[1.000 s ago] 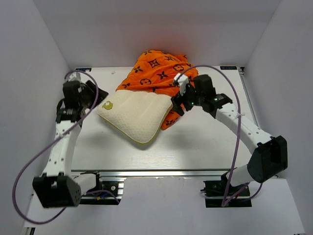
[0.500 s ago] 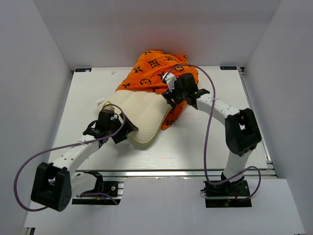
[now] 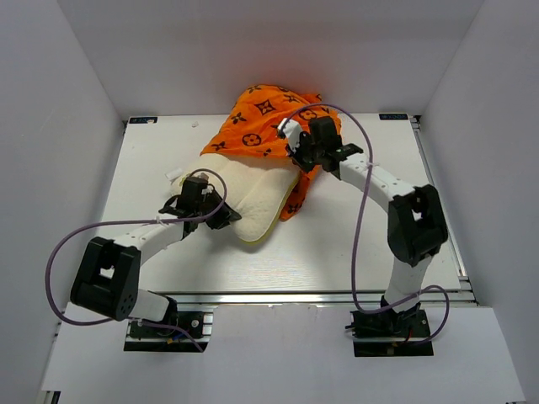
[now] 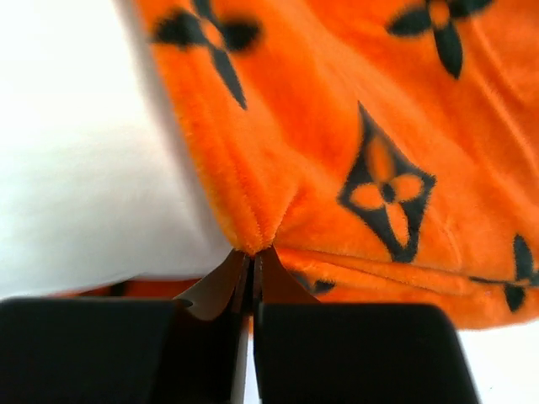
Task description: Put the pillow into the pillowcase
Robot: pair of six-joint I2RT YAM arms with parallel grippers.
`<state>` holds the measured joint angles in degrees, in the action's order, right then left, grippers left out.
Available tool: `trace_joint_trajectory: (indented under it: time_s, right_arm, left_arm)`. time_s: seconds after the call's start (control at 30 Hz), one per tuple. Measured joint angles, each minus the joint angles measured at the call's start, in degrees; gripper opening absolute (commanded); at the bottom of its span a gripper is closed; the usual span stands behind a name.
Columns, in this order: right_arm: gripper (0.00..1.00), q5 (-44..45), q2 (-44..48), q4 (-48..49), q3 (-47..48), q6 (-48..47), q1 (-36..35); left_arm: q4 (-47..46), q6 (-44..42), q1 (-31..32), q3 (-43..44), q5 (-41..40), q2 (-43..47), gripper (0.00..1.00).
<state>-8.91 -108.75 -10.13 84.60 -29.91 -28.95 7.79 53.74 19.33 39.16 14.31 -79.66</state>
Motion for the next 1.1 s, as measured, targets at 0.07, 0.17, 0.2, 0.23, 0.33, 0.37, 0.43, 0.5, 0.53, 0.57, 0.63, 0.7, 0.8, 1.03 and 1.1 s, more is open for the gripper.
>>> trace_joint_trajectory:
  time_s: [0.07,0.17,0.2,0.23,0.33,0.37,0.43,0.5,0.53,0.57,0.63,0.7,0.8,1.03,1.1]
  right_arm:
    - [0.0,-3.23,3.96,-3.32,-0.07,1.09,-0.46]
    - [0.0,-6.08,9.2,-7.8,0.26,2.34,-3.8]
    - [0.0,-6.56,10.16,-9.49,0.9,2.73,-5.7]
    - [0.0,-7.08,10.56,-10.8,1.75,3.19,-7.87]
    - [0.0,-9.03,9.22,-15.28,7.19,5.73,-14.56]
    - [0.0,-9.75,8.24,-17.03,9.79,6.75,-15.85]
    - [0.0,-11.54,5.4,-19.82,16.48,9.01,-17.2]
    - [0.0,-13.29,2.73,-23.06,23.5,11.5,-17.03]
    - [0.0,-13.86,1.84,-23.87,26.14,12.26,-16.74]
    - [0.0,-14.01,1.33,-25.11,28.5,12.9,-16.44]
    - [0.0,-14.01,1.57,-26.38,30.18,13.22,-15.43]
    - [0.0,-14.49,2.6,-26.99,29.51,13.73,-13.05]
    - [0.0,-15.67,3.72,-28.06,27.36,14.4,-6.54]
    - [0.0,-17.42,5.33,-31.1,16.52,15.02,4.66]
    - [0.0,-19.19,5.16,-32.72,15.43,15.87,2.95]
  left_arm:
    - [-1.86,-0.13,0.0,0.02,0.79,-0.72,0.16]
    - [-4.02,-0.33,-0.02,0.85,2.89,-3.04,0.09]
    - [-4.42,-0.37,-0.02,1.53,3.67,-3.91,0.08]
    - [-4.66,-0.59,-0.02,2.45,4.46,-4.81,0.07]
    - [-4.59,-1.86,-0.02,5.92,6.32,-6.56,0.01]
    - [-4.26,-2.38,-0.02,7.13,6.69,-6.62,0.01]
    - [-4.17,-3.28,-0.02,9.18,7.39,-6.34,0.0]
    - [-4.37,-3.58,-0.02,10.51,7.87,-5.31,0.0]
    - [-4.63,-3.67,-0.02,10.93,7.98,-4.5,0.0]
    - [-5.18,-3.65,-0.02,11.21,8.2,-3.37,0.0]
    - [-6.08,-3.61,0.11,11.74,8.15,-0.28,0.0]
    - [-6.84,-3.61,0.37,12.15,7.26,4.42,0.0]
    - [-9.27,-3.61,0.28,12.63,3.56,12.9,0.0]
    - [-21.14,-2.62,0.28,11.26,-4.22,22.25,0.0]
    - [-25.7,-1.66,0.74,9.57,-4.31,20.06,0.0]
